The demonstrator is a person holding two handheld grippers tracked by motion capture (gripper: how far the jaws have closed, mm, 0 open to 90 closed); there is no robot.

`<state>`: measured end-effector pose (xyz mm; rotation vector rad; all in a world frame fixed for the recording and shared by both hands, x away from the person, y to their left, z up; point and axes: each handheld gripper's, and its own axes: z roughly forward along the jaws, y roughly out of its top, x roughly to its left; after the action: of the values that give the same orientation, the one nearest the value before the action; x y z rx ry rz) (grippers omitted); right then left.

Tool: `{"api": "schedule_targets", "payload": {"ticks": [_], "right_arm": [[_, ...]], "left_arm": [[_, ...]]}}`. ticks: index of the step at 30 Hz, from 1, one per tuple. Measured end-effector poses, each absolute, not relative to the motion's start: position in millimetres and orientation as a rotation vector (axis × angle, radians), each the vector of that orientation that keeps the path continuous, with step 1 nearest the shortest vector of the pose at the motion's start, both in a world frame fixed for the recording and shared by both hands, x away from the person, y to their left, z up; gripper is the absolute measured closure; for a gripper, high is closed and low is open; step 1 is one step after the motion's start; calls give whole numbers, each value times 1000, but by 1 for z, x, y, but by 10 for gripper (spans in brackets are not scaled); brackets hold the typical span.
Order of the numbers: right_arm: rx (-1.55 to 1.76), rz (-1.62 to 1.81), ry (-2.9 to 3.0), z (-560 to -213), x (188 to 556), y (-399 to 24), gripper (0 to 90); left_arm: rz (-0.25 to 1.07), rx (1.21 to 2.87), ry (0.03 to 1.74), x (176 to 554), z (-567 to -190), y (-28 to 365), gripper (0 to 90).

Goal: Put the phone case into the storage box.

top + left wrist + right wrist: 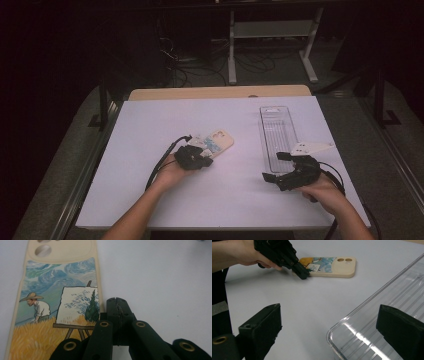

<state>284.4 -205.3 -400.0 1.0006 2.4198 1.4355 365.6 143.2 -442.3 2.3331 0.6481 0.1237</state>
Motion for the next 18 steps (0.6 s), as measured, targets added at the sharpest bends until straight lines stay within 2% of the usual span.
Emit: {"api": "schedule_targets", "payload": {"ticks": [9,18], "right_arm": [[1001,1435,2419,-400,285,-205,55],[1001,1434,2418,-400,284,-205,55]], "left_arm": [[89,2295,642,368,-434,152,886],[45,2216,598,349,-407,176,720]]}}
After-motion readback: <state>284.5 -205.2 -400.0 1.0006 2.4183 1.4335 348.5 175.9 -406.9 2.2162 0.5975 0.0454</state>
